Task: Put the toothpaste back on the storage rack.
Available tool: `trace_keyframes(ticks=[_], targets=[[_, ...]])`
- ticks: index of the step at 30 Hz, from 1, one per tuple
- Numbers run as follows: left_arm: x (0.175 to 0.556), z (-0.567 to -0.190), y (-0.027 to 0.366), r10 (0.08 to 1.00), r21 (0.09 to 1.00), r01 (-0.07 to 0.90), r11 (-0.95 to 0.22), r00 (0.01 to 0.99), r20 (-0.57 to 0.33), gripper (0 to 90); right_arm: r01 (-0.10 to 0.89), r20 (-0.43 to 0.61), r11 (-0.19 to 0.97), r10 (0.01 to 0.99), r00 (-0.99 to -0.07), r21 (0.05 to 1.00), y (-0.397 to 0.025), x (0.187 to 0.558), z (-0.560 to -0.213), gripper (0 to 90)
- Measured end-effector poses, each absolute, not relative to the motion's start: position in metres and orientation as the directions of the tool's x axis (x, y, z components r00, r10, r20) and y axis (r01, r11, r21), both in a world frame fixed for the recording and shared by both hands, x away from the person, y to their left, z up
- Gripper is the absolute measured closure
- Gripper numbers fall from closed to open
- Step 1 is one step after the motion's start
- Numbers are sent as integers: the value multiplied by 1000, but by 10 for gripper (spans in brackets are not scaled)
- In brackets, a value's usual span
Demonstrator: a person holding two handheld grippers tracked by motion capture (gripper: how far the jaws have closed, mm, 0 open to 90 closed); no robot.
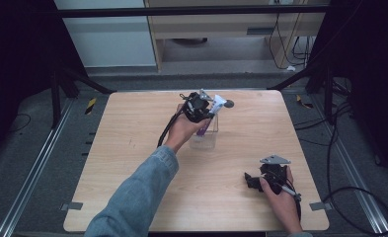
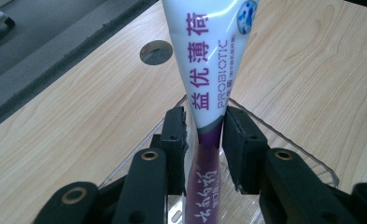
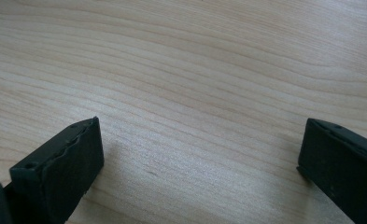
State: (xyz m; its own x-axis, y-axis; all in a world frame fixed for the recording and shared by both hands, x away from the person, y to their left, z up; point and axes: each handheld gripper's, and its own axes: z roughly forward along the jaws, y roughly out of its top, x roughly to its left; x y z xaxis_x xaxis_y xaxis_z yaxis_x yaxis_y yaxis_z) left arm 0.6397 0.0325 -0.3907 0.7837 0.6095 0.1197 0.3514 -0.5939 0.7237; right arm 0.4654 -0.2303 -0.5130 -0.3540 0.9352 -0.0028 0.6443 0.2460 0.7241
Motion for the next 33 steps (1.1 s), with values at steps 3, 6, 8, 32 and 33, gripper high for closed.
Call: trace_keyframes(ticks=[3, 6, 8, 32, 33], targets=[[638, -391, 32, 607, 720, 339, -606, 782, 143, 664, 645, -2, 245, 936, -353, 724, -230, 465, -513, 3], [636, -391, 32, 606, 717, 327, -616, 777, 167, 644, 644, -3, 246, 935, -354, 724, -230, 465, -513, 3], [634, -389, 33, 606, 720, 323, -614, 777, 168, 637, 646, 0, 244, 936, -353, 724, -230, 465, -513, 3], [619, -378, 39, 602, 721, 314, -618, 779, 176, 387, 647, 2, 242, 936, -353, 723, -230, 465, -513, 3], [618, -378, 40, 603, 720, 317, -617, 778, 174, 379, 647, 2, 242, 936, -353, 723, -230, 465, -513, 3]])
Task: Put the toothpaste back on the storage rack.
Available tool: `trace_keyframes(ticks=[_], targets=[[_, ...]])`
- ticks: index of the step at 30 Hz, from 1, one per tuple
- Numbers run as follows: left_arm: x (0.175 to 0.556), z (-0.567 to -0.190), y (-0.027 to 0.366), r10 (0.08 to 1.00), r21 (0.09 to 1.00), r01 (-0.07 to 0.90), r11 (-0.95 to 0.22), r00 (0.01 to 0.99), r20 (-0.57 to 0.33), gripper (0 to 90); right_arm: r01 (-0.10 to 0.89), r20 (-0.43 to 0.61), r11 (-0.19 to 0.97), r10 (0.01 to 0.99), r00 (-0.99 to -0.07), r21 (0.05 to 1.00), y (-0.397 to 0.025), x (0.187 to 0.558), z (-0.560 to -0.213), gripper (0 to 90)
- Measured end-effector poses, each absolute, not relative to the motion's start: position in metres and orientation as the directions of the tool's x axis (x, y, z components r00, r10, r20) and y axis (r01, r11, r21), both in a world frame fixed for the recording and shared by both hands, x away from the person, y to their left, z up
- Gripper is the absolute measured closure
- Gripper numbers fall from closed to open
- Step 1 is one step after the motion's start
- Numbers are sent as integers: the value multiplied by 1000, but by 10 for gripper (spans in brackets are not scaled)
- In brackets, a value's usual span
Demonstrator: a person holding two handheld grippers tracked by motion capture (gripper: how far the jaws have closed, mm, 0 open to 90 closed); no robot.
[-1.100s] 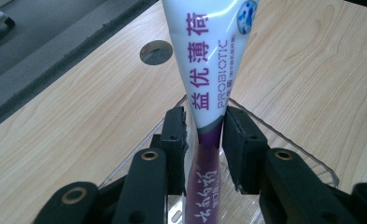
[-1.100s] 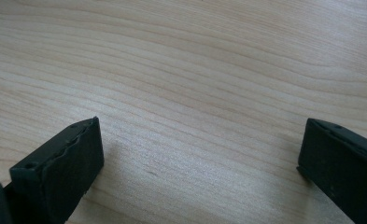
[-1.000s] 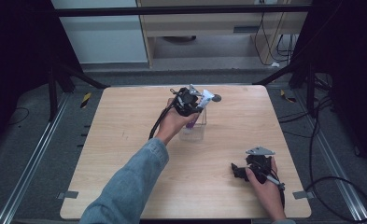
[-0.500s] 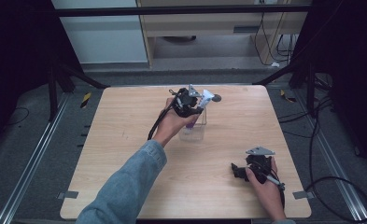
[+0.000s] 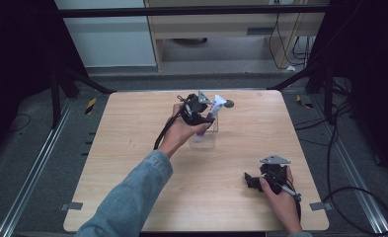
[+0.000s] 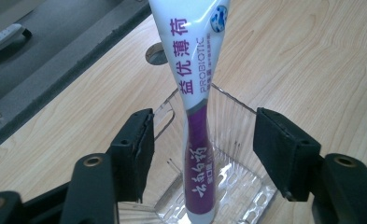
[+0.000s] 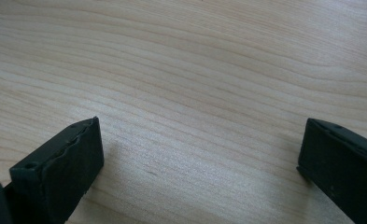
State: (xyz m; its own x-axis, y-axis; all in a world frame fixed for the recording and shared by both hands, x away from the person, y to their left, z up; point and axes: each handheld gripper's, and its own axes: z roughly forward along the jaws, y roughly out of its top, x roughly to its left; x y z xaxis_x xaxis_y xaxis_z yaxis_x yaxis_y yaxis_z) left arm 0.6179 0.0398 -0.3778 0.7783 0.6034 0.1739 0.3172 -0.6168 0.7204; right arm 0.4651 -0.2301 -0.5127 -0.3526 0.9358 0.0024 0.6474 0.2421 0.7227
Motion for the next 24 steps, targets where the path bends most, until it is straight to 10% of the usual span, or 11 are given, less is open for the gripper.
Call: trace_keyframes(ticks=[24], targets=[[594, -365, 56, 593, 726, 296, -621, 783, 187, 109, 647, 2, 242, 936, -352, 723, -230, 465, -513, 3]])
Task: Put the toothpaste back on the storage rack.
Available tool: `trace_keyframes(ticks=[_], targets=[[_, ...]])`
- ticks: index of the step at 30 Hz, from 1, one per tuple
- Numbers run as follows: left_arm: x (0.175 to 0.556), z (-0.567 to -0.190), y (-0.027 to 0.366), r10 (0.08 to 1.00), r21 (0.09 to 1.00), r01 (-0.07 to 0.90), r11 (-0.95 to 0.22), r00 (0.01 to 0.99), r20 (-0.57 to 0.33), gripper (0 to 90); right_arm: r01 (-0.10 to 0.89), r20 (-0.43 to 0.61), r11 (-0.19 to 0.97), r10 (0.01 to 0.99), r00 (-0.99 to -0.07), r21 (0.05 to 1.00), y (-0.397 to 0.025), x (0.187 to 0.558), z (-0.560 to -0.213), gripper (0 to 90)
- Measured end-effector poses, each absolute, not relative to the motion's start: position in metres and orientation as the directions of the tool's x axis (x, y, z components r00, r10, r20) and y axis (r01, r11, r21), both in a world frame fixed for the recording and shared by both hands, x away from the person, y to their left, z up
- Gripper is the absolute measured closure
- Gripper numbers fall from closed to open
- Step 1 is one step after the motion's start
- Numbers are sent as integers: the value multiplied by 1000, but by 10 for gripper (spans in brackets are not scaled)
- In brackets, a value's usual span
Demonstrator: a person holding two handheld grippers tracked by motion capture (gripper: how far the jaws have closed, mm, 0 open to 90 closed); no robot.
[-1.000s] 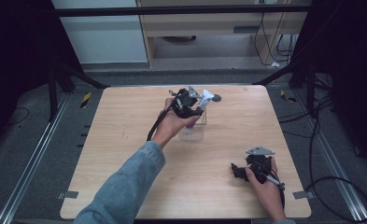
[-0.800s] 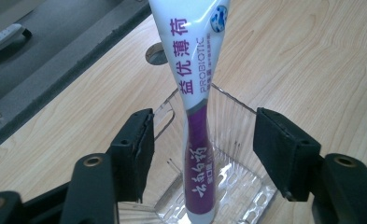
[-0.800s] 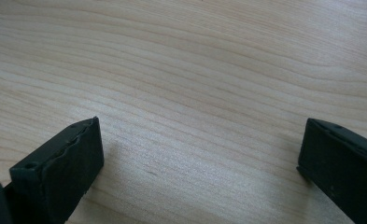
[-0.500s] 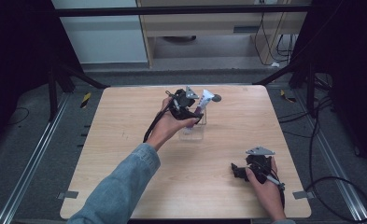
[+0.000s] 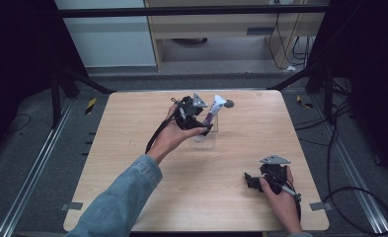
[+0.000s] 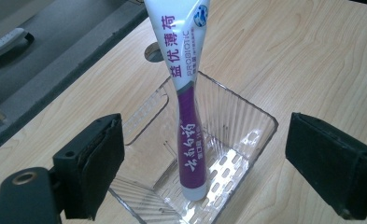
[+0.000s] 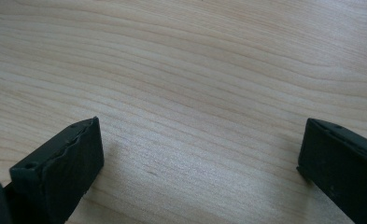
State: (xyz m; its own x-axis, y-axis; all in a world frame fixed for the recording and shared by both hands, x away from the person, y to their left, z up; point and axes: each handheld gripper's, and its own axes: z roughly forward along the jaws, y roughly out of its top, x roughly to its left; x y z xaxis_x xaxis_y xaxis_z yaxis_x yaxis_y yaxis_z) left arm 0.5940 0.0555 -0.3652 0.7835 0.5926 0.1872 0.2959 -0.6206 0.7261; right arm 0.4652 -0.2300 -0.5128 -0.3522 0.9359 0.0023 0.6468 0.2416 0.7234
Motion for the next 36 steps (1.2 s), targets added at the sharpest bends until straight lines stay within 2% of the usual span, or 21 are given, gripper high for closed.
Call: trace_keyframes(ticks=[21, 36], targets=[[563, -359, 64, 553, 749, 230, -621, 806, 211, 82, 644, -4, 246, 935, -354, 725, -230, 461, -513, 3], [546, -363, 83, 581, 773, 233, -590, 788, 205, 84, 647, 4, 241, 936, -353, 723, -229, 461, -513, 3]])
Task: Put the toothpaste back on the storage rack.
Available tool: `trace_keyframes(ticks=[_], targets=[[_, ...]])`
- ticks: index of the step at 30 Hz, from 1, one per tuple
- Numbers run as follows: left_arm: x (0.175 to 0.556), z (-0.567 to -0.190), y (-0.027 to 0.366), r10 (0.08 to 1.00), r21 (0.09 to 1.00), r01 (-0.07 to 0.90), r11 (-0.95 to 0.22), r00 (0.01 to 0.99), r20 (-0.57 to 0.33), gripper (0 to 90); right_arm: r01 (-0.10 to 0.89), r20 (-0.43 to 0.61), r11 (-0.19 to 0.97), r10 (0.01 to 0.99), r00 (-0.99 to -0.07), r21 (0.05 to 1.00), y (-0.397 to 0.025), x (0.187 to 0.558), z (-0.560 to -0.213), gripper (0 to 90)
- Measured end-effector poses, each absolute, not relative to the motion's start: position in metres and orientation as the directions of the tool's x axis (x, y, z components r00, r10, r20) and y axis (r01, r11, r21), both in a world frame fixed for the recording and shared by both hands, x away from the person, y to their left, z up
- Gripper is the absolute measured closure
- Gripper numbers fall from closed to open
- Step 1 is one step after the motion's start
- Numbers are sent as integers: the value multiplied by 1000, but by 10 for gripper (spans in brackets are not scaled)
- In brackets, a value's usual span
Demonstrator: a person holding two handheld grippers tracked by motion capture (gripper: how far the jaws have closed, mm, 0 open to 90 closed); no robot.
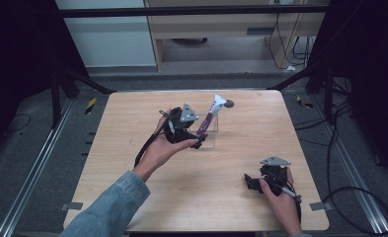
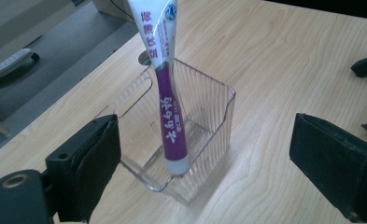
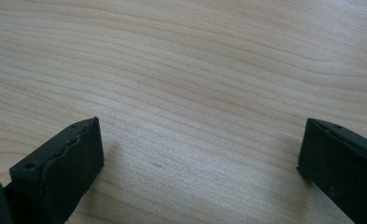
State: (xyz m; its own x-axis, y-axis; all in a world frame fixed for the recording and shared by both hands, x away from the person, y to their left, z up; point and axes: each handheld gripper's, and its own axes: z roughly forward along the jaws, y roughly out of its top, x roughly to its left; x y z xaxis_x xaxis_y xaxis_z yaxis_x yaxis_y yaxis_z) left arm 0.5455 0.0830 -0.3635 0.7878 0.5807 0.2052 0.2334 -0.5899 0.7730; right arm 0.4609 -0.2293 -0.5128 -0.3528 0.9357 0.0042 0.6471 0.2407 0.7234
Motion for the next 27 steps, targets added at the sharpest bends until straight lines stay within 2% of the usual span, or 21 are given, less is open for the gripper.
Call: trace_keyframes(ticks=[19, 27], targets=[[528, -381, 110, 583, 773, 250, -584, 791, 184, 71, 645, -2, 245, 936, -353, 724, -229, 462, -513, 3], [530, -395, 127, 612, 772, 292, -565, 775, 155, 58, 644, -4, 246, 936, -353, 724, -229, 463, -513, 3]])
